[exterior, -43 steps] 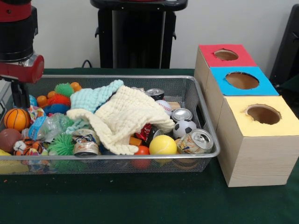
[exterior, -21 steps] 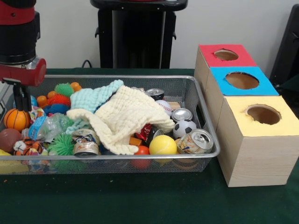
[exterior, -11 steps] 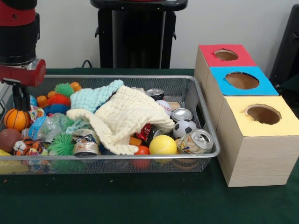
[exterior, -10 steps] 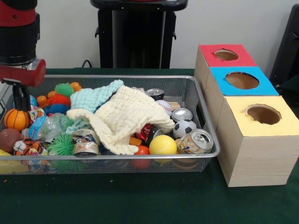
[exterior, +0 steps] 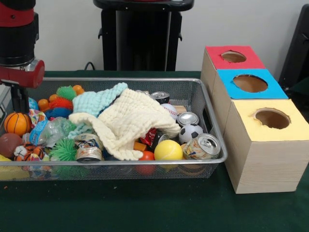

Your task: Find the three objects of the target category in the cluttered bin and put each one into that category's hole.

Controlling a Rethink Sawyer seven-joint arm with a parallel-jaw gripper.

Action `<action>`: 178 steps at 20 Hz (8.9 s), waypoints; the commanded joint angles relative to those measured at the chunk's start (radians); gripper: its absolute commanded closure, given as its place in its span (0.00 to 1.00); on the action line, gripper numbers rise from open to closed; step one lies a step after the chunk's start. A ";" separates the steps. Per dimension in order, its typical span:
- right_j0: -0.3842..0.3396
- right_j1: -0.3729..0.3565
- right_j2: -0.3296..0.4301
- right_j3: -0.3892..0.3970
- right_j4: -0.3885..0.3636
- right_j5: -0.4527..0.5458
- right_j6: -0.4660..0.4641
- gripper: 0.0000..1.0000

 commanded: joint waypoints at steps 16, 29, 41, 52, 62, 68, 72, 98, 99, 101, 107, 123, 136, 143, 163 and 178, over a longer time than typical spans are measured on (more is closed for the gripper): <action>-0.031 0.014 0.039 0.096 -0.048 -0.112 -0.127 1.00; -0.019 0.016 0.027 0.072 -0.042 -0.068 -0.124 1.00; -0.017 -0.010 0.016 0.118 -0.015 -0.064 -0.069 1.00; -0.001 -0.011 0.002 0.093 -0.010 -0.013 -0.064 1.00; -0.003 -0.014 0.004 0.080 -0.023 -0.019 -0.082 0.00; -0.013 0.009 0.007 0.075 -0.020 -0.012 -0.093 0.00; 0.004 0.015 0.001 0.079 -0.024 -0.015 -0.073 0.00; 0.087 0.089 -0.061 0.143 0.063 -0.151 0.113 0.00; 0.074 0.090 -0.054 0.144 0.075 -0.150 0.100 0.00; 0.042 0.096 -0.037 0.146 0.096 -0.152 0.069 0.00; -0.004 0.070 -0.034 0.185 0.115 -0.180 0.037 0.00; -0.011 0.043 -0.036 0.245 0.111 -0.244 0.065 0.00; -0.082 0.034 0.011 0.292 0.142 -0.221 -0.042 0.00; -0.162 0.023 0.068 0.308 0.136 -0.171 -0.135 0.00; -0.220 0.166 0.123 0.275 0.011 -0.235 -0.176 0.00; -0.297 0.253 0.180 0.212 -0.005 -0.170 -0.233 0.00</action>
